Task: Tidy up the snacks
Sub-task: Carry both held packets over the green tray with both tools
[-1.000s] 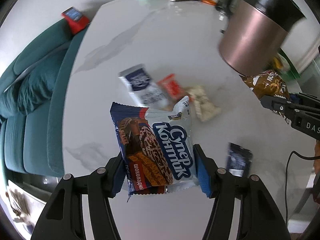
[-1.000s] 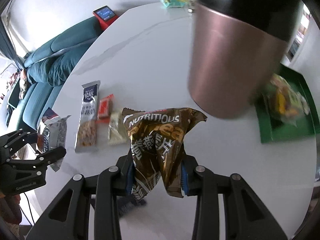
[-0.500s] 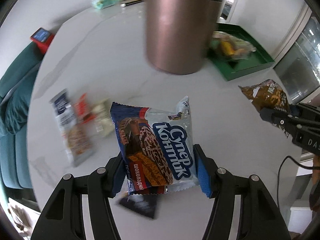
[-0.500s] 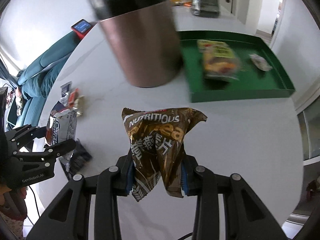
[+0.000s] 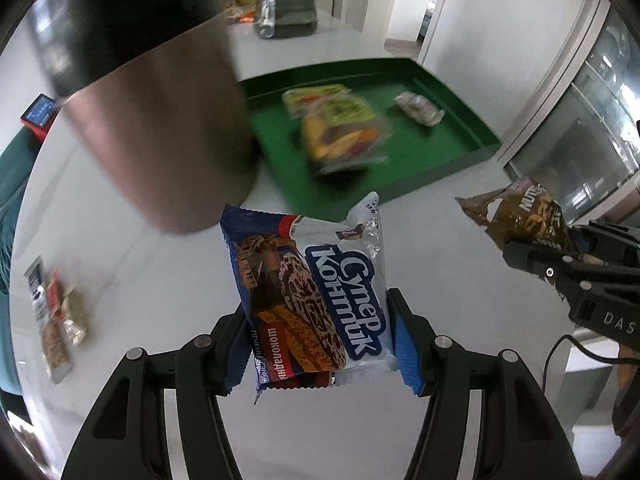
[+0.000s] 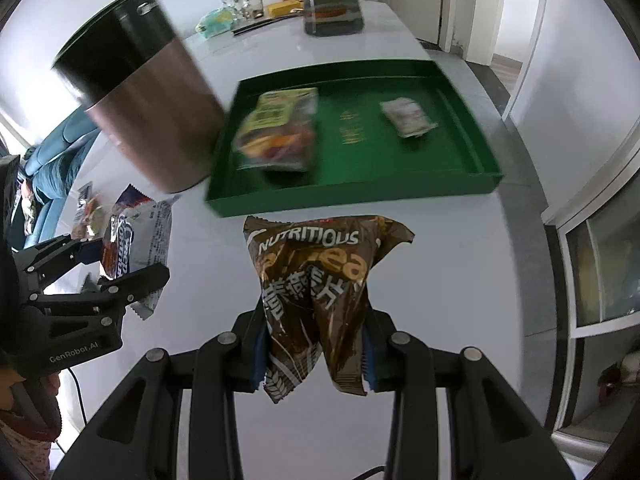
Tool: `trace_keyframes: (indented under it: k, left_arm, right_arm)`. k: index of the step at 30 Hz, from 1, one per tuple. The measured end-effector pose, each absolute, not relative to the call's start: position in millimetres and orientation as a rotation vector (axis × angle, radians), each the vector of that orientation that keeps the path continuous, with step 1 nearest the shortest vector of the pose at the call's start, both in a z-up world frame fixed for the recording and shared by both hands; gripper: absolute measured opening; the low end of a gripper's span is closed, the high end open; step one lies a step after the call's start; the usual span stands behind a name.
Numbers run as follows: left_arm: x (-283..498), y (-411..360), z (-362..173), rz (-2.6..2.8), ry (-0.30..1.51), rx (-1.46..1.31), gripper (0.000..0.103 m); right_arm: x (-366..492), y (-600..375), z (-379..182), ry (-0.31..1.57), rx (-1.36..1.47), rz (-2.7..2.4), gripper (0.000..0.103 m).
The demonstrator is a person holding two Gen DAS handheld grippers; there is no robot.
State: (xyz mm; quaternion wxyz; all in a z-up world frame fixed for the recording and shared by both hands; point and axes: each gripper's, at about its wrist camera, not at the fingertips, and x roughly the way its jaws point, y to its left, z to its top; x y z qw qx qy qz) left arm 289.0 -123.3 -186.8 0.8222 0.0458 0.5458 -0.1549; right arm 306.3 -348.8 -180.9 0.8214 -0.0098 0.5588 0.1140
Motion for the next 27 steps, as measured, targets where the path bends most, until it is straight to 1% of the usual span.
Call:
trace_keyframes:
  k: [5, 13, 22, 27]
  left_arm:
    - [313.7, -160.5, -187.9, -0.311, 1.151, 0.066, 0.056]
    - [364.4, -188.4, -178.1, -0.276, 1.118, 0.034, 0.055]
    - [415.0, -217.9, -191.3, -0.284, 1.132, 0.000, 0.055]
    - [425.5, -229.3, -193.8, -0.293, 1.139, 0.009, 0.055]
  right_arm:
    - [331.0, -377.7, -175.4, 1.179, -0.032, 0.247, 0.039]
    - [388.1, -401.1, -169.6, 1.149, -0.009, 0.262, 0.039]
    - [453.8, -402.8, -177.1, 1.153, -0.027, 0.269, 0.039]
    - [475.4, -400.2, -186.3, 1.167, -0.051, 0.278, 0.039]
